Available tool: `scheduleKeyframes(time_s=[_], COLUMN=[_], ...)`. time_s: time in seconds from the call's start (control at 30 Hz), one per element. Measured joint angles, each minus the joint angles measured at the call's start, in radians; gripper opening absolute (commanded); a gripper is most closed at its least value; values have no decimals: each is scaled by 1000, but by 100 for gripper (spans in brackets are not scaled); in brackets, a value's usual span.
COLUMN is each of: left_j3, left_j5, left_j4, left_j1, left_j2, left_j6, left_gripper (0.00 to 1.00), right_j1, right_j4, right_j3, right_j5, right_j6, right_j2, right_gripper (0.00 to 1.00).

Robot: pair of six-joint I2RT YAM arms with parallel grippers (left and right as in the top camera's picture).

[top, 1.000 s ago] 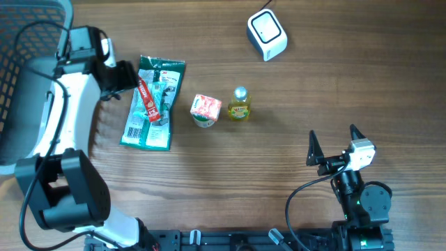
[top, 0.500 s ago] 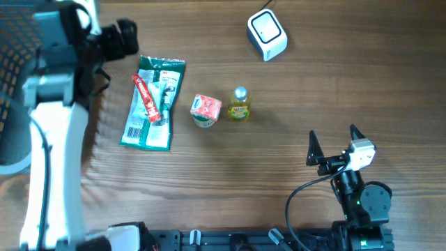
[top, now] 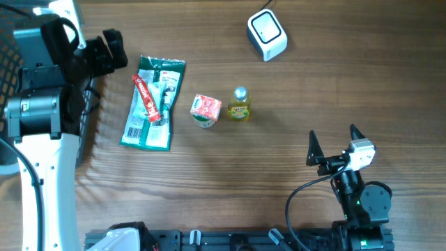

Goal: Scan the item barcode

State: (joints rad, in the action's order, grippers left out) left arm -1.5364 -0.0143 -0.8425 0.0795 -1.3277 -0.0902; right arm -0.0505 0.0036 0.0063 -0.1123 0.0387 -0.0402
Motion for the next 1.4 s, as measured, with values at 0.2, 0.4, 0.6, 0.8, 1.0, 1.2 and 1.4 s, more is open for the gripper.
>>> scheduleKeyframes(time_s=[0.2,0.4,0.6,0.8,1.0,1.2,1.4], left_j3=[0,0,0,0,0,0,0], left_j5=[0,-3,-3,-3,-3,-3,-3], left_j4=[-71,-71,-71,-71,-71,-71,-71], left_j1=[0,0,0,0,0,0,0], left_j2=[0,0,0,0,0,0,0], left_j6=[0,0,0,0,0,0,0], left_gripper=[100,100,100,100,100,100,100], right_j1=[0,0,0,0,0,0,0], right_j4=[0,0,0,0,0,0,0], right_j3=[0,0,0,0,0,0,0], right_j5=[0,0,0,0,0,0,-42], right_j6=[0,0,0,0,0,32,330], right_j2=[0,0,0,0,0,0,0], right_gripper=[100,100,100,100,100,100,100])
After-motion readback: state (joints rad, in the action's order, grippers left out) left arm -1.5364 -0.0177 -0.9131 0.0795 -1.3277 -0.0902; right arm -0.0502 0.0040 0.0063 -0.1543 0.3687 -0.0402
